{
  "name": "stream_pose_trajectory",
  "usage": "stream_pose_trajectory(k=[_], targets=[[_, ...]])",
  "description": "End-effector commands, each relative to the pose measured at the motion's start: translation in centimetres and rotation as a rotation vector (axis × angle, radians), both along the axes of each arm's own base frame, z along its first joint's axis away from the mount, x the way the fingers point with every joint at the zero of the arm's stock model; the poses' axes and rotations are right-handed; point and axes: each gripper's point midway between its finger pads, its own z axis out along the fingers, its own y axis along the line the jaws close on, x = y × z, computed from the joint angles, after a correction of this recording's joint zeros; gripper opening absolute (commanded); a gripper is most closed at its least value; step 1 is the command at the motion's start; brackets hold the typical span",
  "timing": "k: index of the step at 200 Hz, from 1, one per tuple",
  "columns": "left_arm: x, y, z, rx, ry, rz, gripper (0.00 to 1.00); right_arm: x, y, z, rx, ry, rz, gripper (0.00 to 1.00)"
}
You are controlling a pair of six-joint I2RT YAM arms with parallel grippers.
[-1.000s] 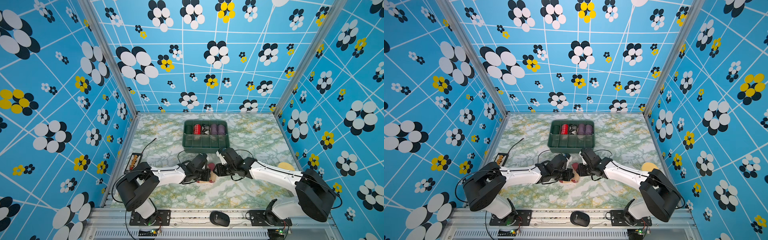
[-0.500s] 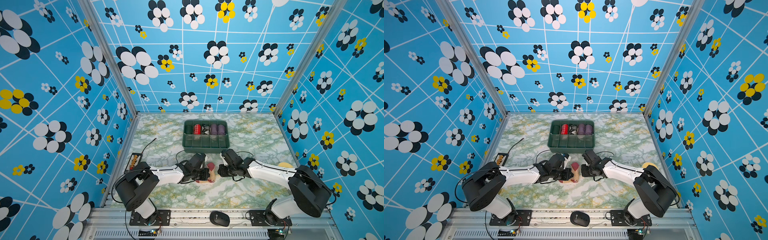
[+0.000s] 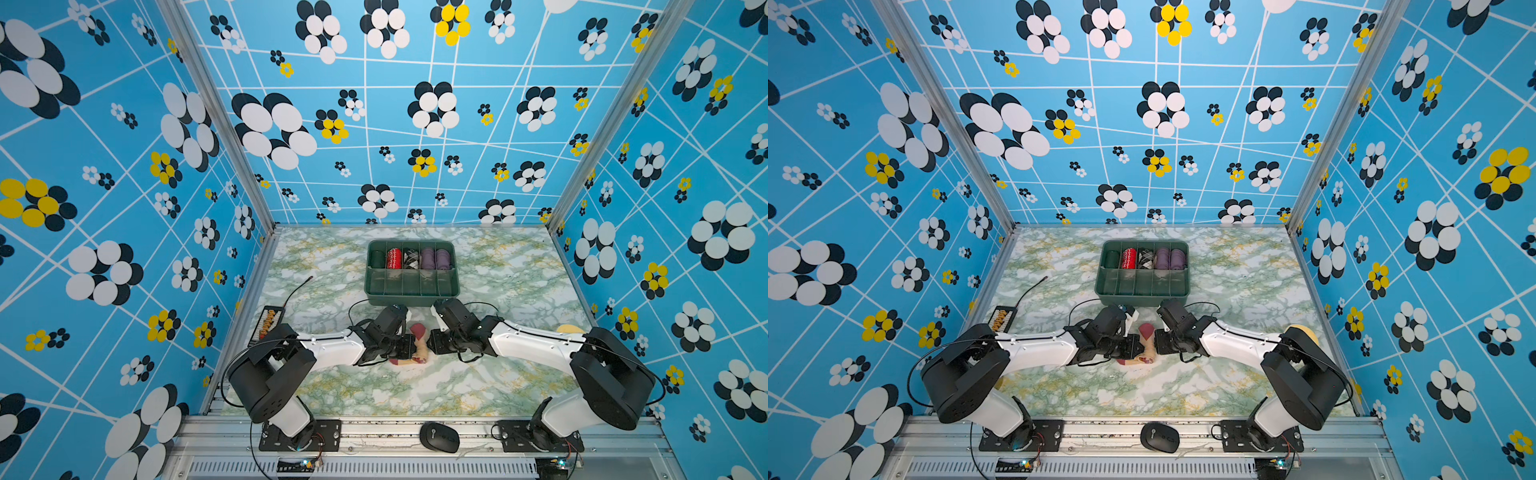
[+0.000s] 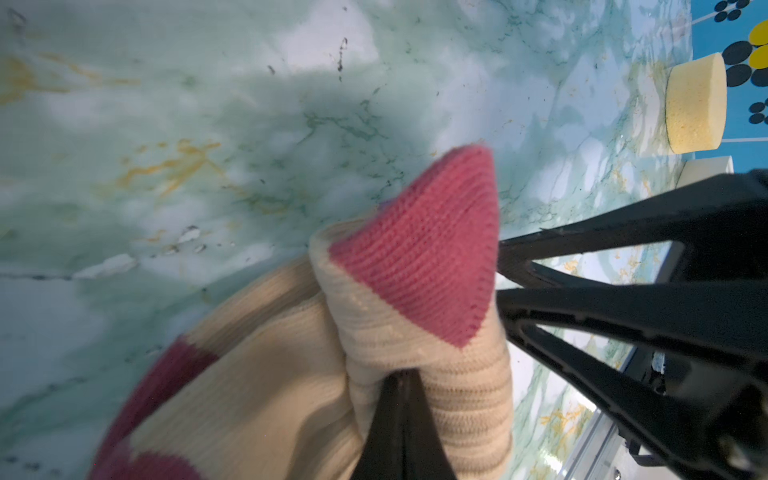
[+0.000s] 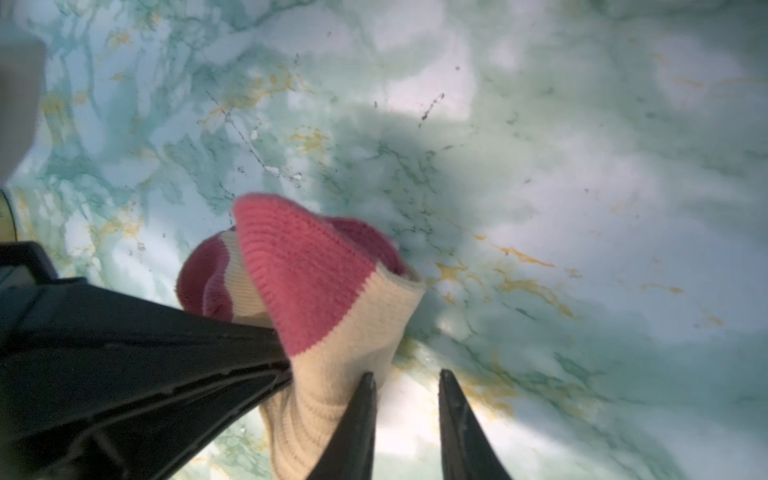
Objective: Roll the socks
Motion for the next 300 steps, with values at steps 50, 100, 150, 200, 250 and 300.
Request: stream_pose_trajectory(k=[50, 100, 150, 200, 250, 300], targets=[[-2.1, 4.3, -4.1, 0.160, 0.111, 0.024, 0.00, -0.3, 3.0, 1.5, 0.089, -0.015, 0.068, 0.28], [-2.1, 4.6, -3.9, 0.165, 0.110, 0.028, 0.00, -0.5, 4.2, 1.8, 0.105, -0.019, 0.094, 0.28], [-2.2, 5.0, -4.0, 0.182, 0.117, 0.021, 0.00, -0.5, 5.2, 1.7, 0.130, -0.012, 0.100, 0.28], [-2.4, 5.4, -4.7, 0.181, 0.144, 0.022, 0.00, -0.7, 5.8, 0.9, 0.139, 0.019, 0.103, 0.28], [-2.4, 5.7, -4.9, 0.183, 0.150, 0.024, 0.00, -0.9, 5.1, 0.6, 0.074, 0.041, 0.087, 0.35], [-2.4, 5.7, -5.0, 0.181, 0.155, 0.022, 0.00, -1.5, 4.7, -1.1, 0.025, 0.115, 0.071, 0.48]])
